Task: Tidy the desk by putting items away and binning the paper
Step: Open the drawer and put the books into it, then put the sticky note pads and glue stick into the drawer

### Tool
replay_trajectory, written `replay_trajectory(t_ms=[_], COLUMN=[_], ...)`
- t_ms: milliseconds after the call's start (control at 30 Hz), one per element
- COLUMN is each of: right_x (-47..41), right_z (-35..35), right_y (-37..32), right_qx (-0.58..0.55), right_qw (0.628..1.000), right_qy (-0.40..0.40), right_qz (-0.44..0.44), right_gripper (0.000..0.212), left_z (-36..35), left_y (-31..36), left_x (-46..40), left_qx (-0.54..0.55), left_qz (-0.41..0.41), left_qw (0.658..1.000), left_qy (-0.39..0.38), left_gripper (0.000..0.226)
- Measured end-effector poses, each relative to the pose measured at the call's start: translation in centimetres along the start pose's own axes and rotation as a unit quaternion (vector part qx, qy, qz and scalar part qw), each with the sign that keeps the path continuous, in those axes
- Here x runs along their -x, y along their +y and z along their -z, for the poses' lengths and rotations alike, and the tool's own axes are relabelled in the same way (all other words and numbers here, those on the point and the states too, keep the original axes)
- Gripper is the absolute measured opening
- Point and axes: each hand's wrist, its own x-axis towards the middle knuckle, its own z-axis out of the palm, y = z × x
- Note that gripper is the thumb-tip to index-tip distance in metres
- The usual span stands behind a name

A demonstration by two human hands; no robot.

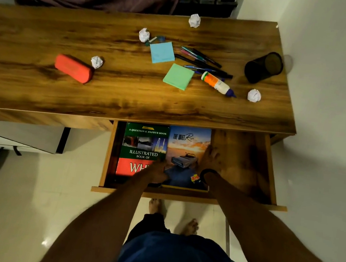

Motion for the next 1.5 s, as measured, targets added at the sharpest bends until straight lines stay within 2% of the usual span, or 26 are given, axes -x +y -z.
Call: replay_trajectory(t_ms=[100, 167, 233, 400, 600, 767, 867, 1000, 1133, 1300, 1500], right_x=[0.9, 0.8, 0.8, 0.9, 1.1, 1.0, 0.4, -0.9, -1.7, -3.9, -9.3], right_z=[-0.2, -0.3, 0.2, 2.9, 9.0, 12.8, 13.8, 15.0, 16.0, 18.4, 19.5], right_y=[-0.4, -0.3, -0.6, -1.7, -4.3, -6.7, -8.0, -11.1, -15.6, -18.8, -18.1], right_qx=[0.061, 0.089, 0.071, -0.015, -0.077, -0.089, -0.077, -0.073, -0.089, -0.127, -0.154], right_qw=[0.993, 0.982, 0.978, 0.966, 0.939, 0.942, 0.944, 0.946, 0.948, 0.965, 0.981], right_qy=[-0.040, -0.112, -0.129, -0.086, 0.032, 0.040, 0.037, 0.051, 0.060, 0.085, 0.091], right_qz=[0.098, 0.125, 0.145, 0.244, 0.334, 0.322, 0.318, 0.312, 0.299, 0.211, 0.079], right_gripper=[0.093, 0.095, 0.095, 0.088, 0.063, 0.065, 0.065, 0.061, 0.060, 0.065, 0.084], left_z=[-0.1, 0.2, 0.7, 2.9, 8.2, 11.7, 13.8, 17.3, 21.5, 24.4, 26.8], left_y=[0.1, 0.4, 0.9, 2.5, 4.6, 3.9, 3.4, 3.2, 0.6, -3.7, -5.0], left_x=[0.3, 0.8, 1.2, 1.8, 3.5, 3.5, 2.8, 2.7, 1.7, -1.8, -6.5], left_qx=[-0.021, -0.035, -0.046, -0.043, -0.046, -0.006, -0.029, -0.055, -0.023, 0.013, 0.025], left_qz=[0.013, 0.024, 0.028, 0.025, 0.012, 0.023, 0.043, 0.018, 0.021, -0.016, -0.047], left_qw=[1.000, 0.999, 0.998, 0.998, 0.987, 0.982, 0.983, 0.981, 0.973, 0.975, 0.980], left_qy=[-0.012, -0.017, -0.011, 0.035, 0.157, 0.189, 0.179, 0.184, 0.228, 0.222, 0.194], left_gripper=[0.055, 0.057, 0.058, 0.062, 0.075, 0.077, 0.075, 0.078, 0.078, 0.084, 0.076])
